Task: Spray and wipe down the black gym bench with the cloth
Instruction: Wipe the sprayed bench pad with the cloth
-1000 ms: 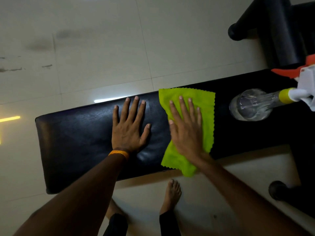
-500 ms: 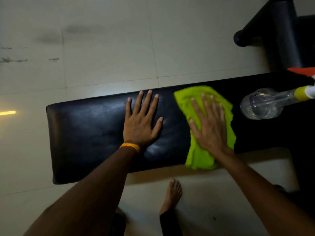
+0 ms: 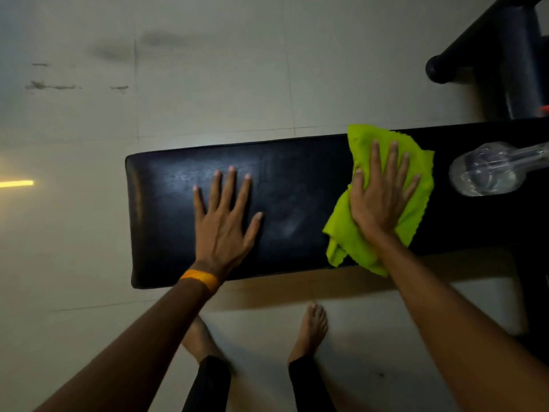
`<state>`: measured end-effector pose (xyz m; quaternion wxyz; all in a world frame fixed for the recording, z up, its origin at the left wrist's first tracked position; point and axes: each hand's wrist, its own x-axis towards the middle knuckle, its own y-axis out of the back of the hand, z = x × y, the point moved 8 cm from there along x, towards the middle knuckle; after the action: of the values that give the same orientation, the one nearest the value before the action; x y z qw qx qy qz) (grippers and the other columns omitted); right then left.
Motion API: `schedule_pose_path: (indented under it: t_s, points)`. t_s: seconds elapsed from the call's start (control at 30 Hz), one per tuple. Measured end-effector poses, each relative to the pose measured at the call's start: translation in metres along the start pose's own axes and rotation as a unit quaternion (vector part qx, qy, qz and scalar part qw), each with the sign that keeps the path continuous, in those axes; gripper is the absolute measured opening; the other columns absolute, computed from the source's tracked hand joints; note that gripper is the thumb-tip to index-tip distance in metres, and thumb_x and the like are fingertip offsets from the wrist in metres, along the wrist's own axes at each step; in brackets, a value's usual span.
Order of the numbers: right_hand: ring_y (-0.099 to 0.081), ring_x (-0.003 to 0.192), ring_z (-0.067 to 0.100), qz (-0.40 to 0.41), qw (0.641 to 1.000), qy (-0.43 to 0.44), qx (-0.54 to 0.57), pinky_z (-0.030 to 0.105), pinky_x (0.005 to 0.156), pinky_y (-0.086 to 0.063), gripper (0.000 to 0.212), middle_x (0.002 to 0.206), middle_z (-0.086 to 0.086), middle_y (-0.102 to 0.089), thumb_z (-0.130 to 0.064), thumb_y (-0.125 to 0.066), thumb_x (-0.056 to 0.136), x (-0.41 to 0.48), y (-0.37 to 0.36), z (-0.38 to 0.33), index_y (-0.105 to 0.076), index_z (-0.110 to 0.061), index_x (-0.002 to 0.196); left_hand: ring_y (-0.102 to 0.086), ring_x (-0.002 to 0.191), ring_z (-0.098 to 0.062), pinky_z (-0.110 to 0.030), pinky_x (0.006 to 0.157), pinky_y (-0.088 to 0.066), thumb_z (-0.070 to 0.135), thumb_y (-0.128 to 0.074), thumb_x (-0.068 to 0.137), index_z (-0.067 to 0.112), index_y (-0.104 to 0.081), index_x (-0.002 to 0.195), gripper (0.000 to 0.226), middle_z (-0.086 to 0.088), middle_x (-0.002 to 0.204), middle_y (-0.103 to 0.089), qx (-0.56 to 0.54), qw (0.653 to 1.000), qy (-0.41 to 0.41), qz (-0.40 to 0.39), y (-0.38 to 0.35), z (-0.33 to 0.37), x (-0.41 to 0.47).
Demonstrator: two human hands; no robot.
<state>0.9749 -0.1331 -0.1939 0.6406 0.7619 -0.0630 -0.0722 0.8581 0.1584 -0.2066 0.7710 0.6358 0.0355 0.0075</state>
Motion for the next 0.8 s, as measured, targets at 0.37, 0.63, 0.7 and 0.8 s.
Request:
schedule_pose_path:
  t_s: [0.37, 0.63, 0.7, 0.8]
  points:
    - [-0.014, 0.157, 0.029, -0.047, 0.973, 0.218, -0.052, 0.057, 0.125, -0.012, 0.064, 0.17, 0.003, -0.018, -0.052, -0.034, 0.098, -0.028, -0.014, -0.061, -0.025, -0.035, 0.16, -0.004, 0.162, -0.033, -0.064, 0.127, -0.006, 0.061, -0.029, 0.103, 0.021, -0.013, 0.167, 0.077, -0.011, 0.175, -0.007, 0.025, 1.0, -0.008, -0.006, -0.004, -0.018, -0.015]
    - [-0.004, 0.159, 0.03, -0.089, 0.948, 0.303, -0.047, 0.059, 0.125, -0.006, 0.063, 0.172, 0.0, -0.01, -0.049, -0.034, 0.101, -0.096, -0.029, -0.137, -0.018, -0.037, 0.161, -0.003, 0.162, -0.032, -0.064, 0.127, -0.007, 0.061, -0.03, 0.103, 0.021, -0.015, 0.167, 0.077, -0.01, 0.175, -0.007, 0.009, 1.0, -0.008, 0.007, -0.004, -0.018, -0.015]
    - [-0.009, 0.158, 0.029, -0.089, 0.916, 0.387, -0.06, 0.059, 0.124, -0.012, 0.062, 0.171, 0.0, -0.014, -0.05, -0.036, 0.101, -0.064, -0.03, -0.133, -0.021, -0.038, 0.16, -0.003, 0.162, -0.032, -0.064, 0.127, -0.007, 0.061, -0.03, 0.103, 0.021, -0.016, 0.166, 0.076, -0.01, 0.175, -0.008, 0.012, 1.0, -0.008, 0.005, -0.004, -0.018, -0.016]
    - [-0.014, 0.158, 0.029, -0.035, 0.977, 0.208, -0.044, 0.058, 0.125, -0.011, 0.062, 0.17, 0.002, -0.019, -0.053, -0.033, 0.1, -0.017, -0.026, -0.111, -0.026, -0.037, 0.159, -0.002, 0.162, -0.032, -0.063, 0.128, -0.005, 0.061, -0.03, 0.103, 0.022, -0.013, 0.167, 0.076, -0.01, 0.175, -0.006, 0.01, 1.0, -0.008, -0.002, -0.004, -0.018, -0.014]
